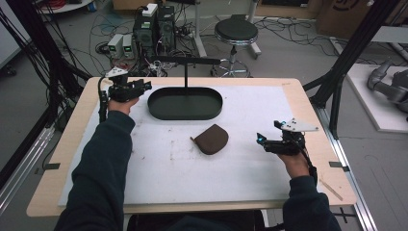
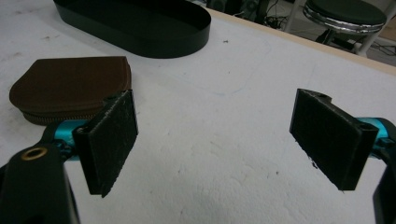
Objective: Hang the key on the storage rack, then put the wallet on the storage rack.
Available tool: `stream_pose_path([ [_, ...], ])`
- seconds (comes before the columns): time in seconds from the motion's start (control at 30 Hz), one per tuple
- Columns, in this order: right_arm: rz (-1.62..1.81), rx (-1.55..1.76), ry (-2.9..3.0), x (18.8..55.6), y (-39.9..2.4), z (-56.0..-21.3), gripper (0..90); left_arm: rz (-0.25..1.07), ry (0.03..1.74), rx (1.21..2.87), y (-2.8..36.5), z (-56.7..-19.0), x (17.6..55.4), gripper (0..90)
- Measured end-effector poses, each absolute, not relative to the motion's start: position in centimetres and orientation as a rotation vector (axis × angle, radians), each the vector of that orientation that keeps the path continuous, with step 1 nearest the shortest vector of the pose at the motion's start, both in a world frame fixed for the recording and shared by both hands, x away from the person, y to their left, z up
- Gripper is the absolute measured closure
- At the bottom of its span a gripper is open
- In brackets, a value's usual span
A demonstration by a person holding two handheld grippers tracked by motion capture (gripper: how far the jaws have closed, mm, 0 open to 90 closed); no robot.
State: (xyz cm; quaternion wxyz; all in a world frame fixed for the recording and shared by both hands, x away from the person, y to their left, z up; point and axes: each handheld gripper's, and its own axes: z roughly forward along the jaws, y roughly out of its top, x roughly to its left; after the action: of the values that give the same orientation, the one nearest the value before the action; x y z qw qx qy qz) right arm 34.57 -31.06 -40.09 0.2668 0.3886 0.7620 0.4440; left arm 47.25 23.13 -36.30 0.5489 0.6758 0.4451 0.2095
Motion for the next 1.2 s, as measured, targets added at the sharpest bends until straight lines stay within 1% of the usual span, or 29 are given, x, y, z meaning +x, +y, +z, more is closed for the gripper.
stream_pose_path([
  [0.07, 1.198, 1.05, 2.062, 34.6, -30.9, -40.1, 15.4, 0.487, 1.048, 1.589, 23.3, -36.3, 46.6, 45.1],
  [0.1, 1.19, 1.049, 2.072, 34.7, -30.8, -40.2, 15.3, 0.473, 1.037, 1.575, 23.4, -36.4, 46.0, 45.1],
  [0.13, 1.185, 1.052, 2.08, 34.8, -30.7, -40.3, 15.3, 0.455, 1.023, 1.565, 23.4, -36.3, 45.4, 42.0],
  [0.17, 1.181, 1.049, 2.087, 34.8, -30.6, -40.4, 15.3, 0.458, 1.006, 1.563, 23.3, -36.2, 44.6, 36.7],
  [0.2, 1.18, 1.046, 2.092, 34.8, -30.4, -40.4, 15.3, 0.489, 0.973, 1.558, 23.1, -36.1, 43.4, 24.7],
  [0.3, 1.172, 1.041, 2.109, 34.9, -30.2, -40.5, 15.4, 0.517, 0.932, 1.565, 22.8, -36.1, 42.1, 19.4],
  [0.37, 1.171, 1.043, 2.115, 34.9, -30.1, -40.6, 15.3, 0.551, 0.906, 1.579, 22.7, -36.3, 40.9, 19.4],
  [0.5, 1.18, 1.043, 2.111, 34.8, -29.9, -40.4, 15.3, 0.581, 0.889, 1.587, 22.9, -36.8, 39.0, 19.4],
  [0.6, 1.176, 1.042, 2.112, 34.7, -29.7, -40.3, 15.3, 0.586, 0.883, 1.585, 23.0, -37.4, 37.7, 19.4],
  [0.67, 1.18, 1.032, 2.107, 34.6, -29.4, -40.2, 15.3, 0.576, 0.862, 1.618, 23.0, -38.2, 36.5, 19.4],
  [0.97, 1.175, 0.992, 2.146, 34.7, -26.9, -40.5, 15.3, 0.564, 0.874, 1.625, 23.5, -39.9, 34.9, 19.4],
  [1.03, 1.184, 0.983, 2.162, 34.7, -26.1, -40.5, 15.3, 0.565, 0.876, 1.635, 23.5, -40.1, 34.7, 19.4],
  [1.07, 1.196, 0.947, 2.187, 34.7, -24.9, -40.5, 15.4, 0.566, 0.876, 1.64, 23.5, -40.3, 34.6, 19.5],
  [1.2, 1.182, 0.912, 2.223, 34.6, -23.4, -40.6, 15.4, 0.567, 0.888, 1.643, 23.7, -40.6, 34.1, 19.5],
])
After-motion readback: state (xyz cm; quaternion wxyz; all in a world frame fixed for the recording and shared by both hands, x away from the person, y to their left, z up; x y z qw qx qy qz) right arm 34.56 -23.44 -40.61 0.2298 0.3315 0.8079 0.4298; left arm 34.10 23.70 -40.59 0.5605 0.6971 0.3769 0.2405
